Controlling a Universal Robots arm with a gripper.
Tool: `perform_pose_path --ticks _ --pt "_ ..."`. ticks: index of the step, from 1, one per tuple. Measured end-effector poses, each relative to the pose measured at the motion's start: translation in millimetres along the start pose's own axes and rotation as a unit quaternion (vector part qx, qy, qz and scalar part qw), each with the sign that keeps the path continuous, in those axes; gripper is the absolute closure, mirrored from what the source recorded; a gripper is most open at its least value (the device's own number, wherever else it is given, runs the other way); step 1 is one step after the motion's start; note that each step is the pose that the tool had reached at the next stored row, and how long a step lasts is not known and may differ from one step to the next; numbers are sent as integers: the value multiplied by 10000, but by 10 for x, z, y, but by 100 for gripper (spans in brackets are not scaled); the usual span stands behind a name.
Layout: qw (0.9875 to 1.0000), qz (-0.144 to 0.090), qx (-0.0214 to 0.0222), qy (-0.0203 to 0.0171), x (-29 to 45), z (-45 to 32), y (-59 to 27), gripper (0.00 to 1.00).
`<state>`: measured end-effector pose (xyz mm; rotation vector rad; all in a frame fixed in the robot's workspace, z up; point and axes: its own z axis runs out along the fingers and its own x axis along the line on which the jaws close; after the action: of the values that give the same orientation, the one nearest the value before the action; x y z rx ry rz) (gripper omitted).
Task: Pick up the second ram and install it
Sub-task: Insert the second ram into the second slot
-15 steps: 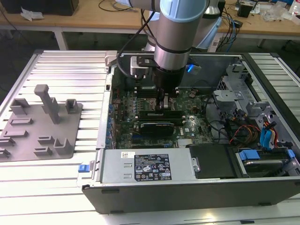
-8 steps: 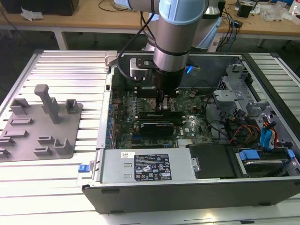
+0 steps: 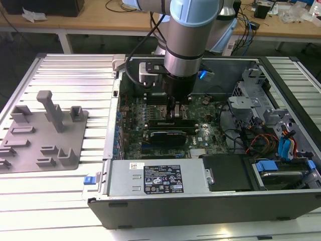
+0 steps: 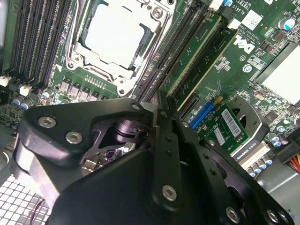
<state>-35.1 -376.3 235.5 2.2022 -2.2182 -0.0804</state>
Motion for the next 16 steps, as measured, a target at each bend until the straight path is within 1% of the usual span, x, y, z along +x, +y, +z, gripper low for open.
perform_pose_path --ticks 6,13,16 --pt "10000 0 0 1 1 32 -2 91" --pt "10000 0 0 0 1 33 -9 91" --pt "10000 0 1 -1 0 11 -8 91"
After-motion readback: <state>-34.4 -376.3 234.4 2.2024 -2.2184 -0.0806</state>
